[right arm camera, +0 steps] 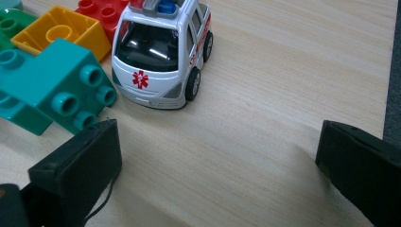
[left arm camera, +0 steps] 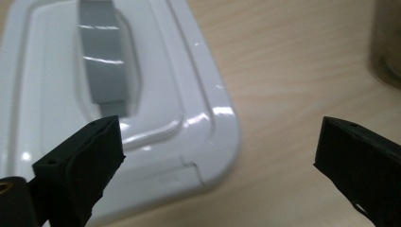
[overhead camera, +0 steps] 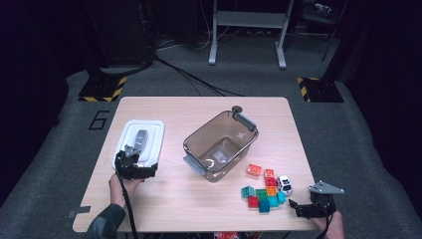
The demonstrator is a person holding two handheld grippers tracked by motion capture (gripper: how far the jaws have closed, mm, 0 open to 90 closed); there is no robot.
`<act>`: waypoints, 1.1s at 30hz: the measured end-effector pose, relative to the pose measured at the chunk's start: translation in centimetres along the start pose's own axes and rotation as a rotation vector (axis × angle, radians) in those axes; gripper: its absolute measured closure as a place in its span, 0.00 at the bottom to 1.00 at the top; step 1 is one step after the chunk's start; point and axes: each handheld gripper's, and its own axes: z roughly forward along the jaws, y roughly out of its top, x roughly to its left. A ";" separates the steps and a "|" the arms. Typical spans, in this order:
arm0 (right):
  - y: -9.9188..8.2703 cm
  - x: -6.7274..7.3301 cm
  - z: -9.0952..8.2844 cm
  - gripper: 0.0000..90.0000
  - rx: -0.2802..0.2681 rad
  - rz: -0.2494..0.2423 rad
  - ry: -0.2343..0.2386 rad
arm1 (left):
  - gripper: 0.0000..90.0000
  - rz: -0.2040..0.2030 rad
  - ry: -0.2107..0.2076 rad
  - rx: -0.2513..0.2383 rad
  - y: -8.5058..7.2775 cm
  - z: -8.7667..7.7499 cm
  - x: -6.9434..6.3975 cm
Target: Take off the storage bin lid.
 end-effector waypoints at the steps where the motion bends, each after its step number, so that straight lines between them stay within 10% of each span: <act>1: 0.0 0.0 0.0 0.00 0.000 0.001 -0.002 | 0.00 0.010 -0.004 -0.005 -0.5 -0.2 -0.6; 13: -0.1 0.2 -0.1 0.00 -0.007 0.001 -0.035 | 0.00 0.065 -0.050 0.037 -5.2 0.5 -3.8; 33: 4.4 1.3 -1.8 0.00 0.035 0.110 0.041 | 0.00 0.066 -0.047 0.030 -5.4 0.5 -4.1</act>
